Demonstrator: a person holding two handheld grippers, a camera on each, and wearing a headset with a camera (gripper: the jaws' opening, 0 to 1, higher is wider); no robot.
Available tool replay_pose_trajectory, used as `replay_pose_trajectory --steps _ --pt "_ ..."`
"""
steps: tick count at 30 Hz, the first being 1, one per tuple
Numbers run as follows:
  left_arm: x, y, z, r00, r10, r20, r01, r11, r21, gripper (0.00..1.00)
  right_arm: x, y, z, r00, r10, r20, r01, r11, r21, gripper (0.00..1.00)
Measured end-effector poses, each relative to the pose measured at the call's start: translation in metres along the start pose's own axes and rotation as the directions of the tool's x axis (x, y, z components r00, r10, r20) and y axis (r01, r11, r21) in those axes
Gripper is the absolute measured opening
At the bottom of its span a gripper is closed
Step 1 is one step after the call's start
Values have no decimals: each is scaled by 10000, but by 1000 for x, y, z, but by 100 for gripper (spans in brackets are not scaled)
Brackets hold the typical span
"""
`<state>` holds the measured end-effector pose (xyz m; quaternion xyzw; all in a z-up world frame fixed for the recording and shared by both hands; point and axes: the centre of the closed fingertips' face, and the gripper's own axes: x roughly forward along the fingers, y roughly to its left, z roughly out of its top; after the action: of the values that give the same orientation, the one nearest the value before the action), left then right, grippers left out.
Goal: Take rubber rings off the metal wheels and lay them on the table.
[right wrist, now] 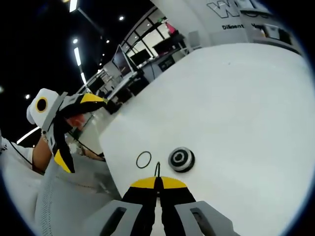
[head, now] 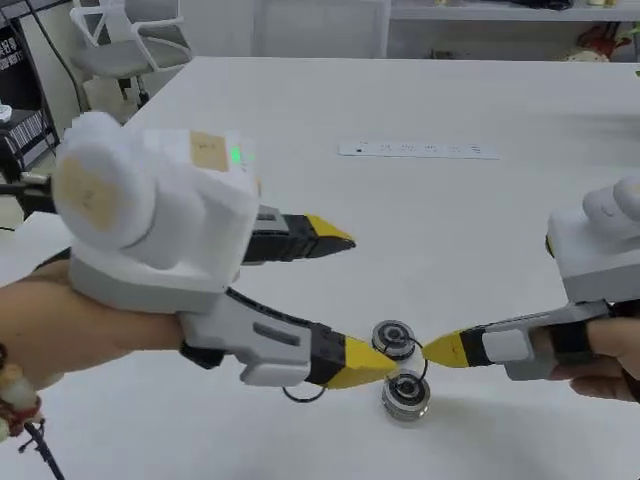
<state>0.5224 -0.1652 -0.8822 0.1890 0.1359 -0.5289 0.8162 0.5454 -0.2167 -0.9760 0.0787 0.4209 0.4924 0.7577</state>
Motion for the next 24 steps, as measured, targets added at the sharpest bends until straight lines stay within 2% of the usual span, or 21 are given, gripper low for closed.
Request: replay_pose_trajectory --steps 4,8,13,21,24 --pt "-23 8 -4 9979 643 56 -641 9974 -338 67 -4 2 6 9996 40 271 -41 10000 14 0" --pt "-39 11 -11 9941 1083 -19 -1083 9927 -534 70 -7 2 10 9990 13 444 -12 10000 -26 0" --pt "-55 11 -24 9856 1693 -7 -1683 9793 -1128 78 -12 4 17 9972 9 752 -2 10000 -98 0" --pt "-65 3 -43 9802 1960 -285 -1980 9657 -1681 83 -16 7 25 9941 95 1077 -84 9999 -104 0" --pt "-68 -1 -52 9776 2037 -524 -2101 9586 -1922 86 -18 9 28 9924 135 1226 -124 9999 -99 0"
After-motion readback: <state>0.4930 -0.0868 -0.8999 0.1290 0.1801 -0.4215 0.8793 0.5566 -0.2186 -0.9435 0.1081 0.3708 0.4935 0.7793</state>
